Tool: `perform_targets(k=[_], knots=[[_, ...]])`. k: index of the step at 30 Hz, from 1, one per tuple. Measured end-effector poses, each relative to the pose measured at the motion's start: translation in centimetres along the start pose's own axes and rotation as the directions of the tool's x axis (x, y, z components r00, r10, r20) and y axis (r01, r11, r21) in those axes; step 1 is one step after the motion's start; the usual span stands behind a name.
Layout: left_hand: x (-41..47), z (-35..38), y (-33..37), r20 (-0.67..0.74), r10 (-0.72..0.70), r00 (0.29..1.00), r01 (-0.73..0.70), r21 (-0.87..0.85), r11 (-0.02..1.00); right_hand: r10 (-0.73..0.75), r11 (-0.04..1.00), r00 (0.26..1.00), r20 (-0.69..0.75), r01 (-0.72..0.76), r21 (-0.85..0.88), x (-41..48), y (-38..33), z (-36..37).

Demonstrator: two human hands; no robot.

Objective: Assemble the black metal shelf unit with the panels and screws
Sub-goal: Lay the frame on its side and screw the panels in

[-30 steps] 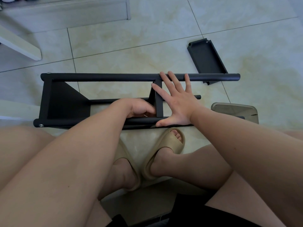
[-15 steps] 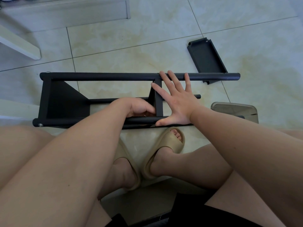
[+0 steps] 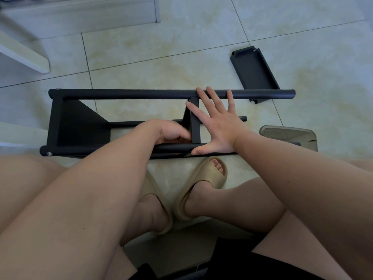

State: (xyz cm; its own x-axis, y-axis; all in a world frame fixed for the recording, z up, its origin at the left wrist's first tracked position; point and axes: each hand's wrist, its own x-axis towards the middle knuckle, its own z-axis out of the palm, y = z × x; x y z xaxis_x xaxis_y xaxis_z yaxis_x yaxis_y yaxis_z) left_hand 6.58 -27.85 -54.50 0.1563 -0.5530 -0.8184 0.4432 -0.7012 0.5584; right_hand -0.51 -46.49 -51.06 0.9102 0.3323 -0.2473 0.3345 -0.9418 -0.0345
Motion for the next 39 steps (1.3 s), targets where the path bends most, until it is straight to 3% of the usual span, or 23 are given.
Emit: perform_targets(k=[7,12,22,27,35,39], knots=[[0.2,0.0,-0.1,0.001,0.025,1.0,-0.025,-0.082,0.996,-0.002,1.0,1.0,-0.004,0.002,0.001,0.0,0.0,0.0],[-0.3,0.4,0.4,-0.033,-0.009,0.999,0.009,0.003,1.0,-0.005,1.0,1.0,-0.011,0.005,0.001,0.0,0.1,0.1],[-0.2,0.1,0.1,0.042,0.031,0.999,-0.027,-0.088,0.996,-0.006,1.0,1.0,-0.011,0.006,0.005,0.0,0.1,0.0],[-0.2,0.0,0.3,0.001,-0.036,0.999,0.036,-0.002,0.999,-0.002,1.0,1.0,-0.004,0.002,0.004,0.0,0.1,0.0],[0.3,-0.2,-0.1,0.061,0.038,0.997,-0.035,-0.047,0.998,-0.005,1.0,1.0,-0.013,0.005,0.009,0.1,0.1,0.2],[0.6,-0.4,-0.2,0.027,-0.037,0.999,0.037,-0.008,0.999,-0.005,1.0,1.0,-0.017,0.005,0.008,0.1,0.1,0.2]])
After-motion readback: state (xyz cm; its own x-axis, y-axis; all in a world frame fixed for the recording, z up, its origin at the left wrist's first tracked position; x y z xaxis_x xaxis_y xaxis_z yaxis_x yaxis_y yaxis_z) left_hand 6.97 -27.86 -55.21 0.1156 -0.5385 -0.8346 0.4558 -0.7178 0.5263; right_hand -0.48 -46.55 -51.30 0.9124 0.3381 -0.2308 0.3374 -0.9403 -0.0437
